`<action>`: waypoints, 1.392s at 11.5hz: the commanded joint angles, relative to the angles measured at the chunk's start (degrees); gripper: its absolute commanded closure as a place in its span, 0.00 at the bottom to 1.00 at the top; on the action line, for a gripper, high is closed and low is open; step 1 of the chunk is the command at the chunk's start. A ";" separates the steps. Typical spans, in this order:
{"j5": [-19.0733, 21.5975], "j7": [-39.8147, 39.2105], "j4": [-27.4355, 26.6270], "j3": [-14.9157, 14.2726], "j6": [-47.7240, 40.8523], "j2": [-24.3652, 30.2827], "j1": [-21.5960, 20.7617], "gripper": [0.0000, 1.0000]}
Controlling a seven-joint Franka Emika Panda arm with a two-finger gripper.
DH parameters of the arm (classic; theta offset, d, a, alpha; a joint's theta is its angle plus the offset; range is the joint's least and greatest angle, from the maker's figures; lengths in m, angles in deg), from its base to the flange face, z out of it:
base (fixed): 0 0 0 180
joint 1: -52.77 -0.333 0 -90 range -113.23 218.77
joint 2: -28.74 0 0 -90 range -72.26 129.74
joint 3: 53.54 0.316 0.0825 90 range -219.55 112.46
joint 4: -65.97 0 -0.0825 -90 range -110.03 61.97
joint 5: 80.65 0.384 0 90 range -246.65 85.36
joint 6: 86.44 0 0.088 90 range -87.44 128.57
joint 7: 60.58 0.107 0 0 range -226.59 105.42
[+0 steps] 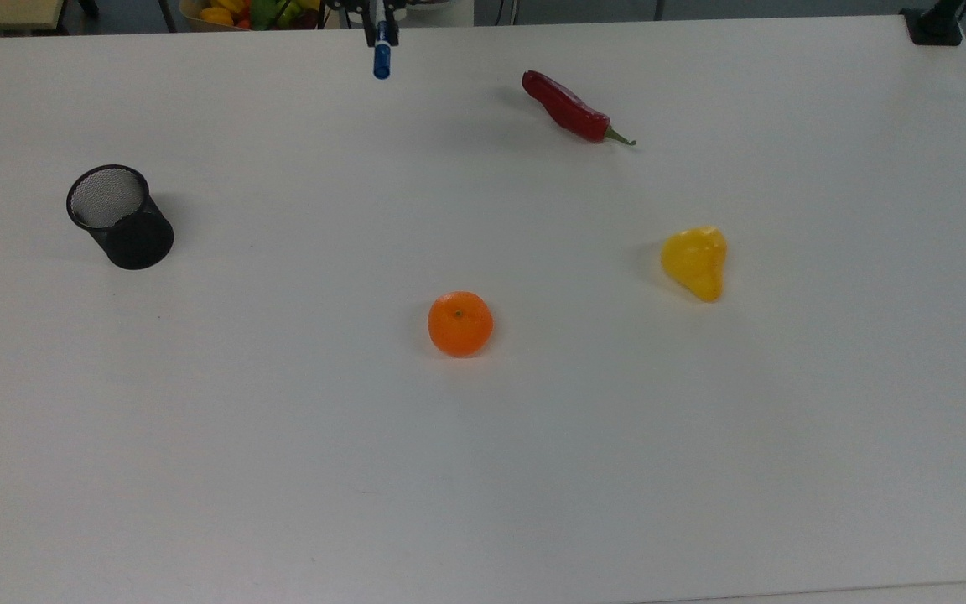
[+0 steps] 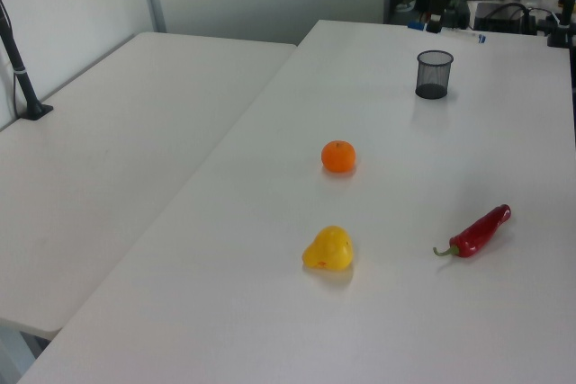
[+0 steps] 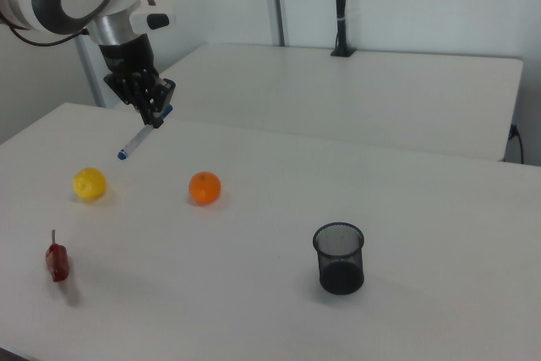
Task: Place marker
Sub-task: 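Carry the marker over the black mesh pen cup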
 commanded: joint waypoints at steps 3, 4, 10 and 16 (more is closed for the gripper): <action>-2.42 -2.55 -1.28 -3.63 5.57 2.75 2.88 1.00; -4.61 -2.55 -1.37 -4.16 9.33 2.23 3.58 1.00; -5.69 -2.46 -2.16 -10.39 23.94 -2.51 7.45 1.00; -5.69 -1.84 -8.56 -14.26 47.13 -13.23 10.35 1.00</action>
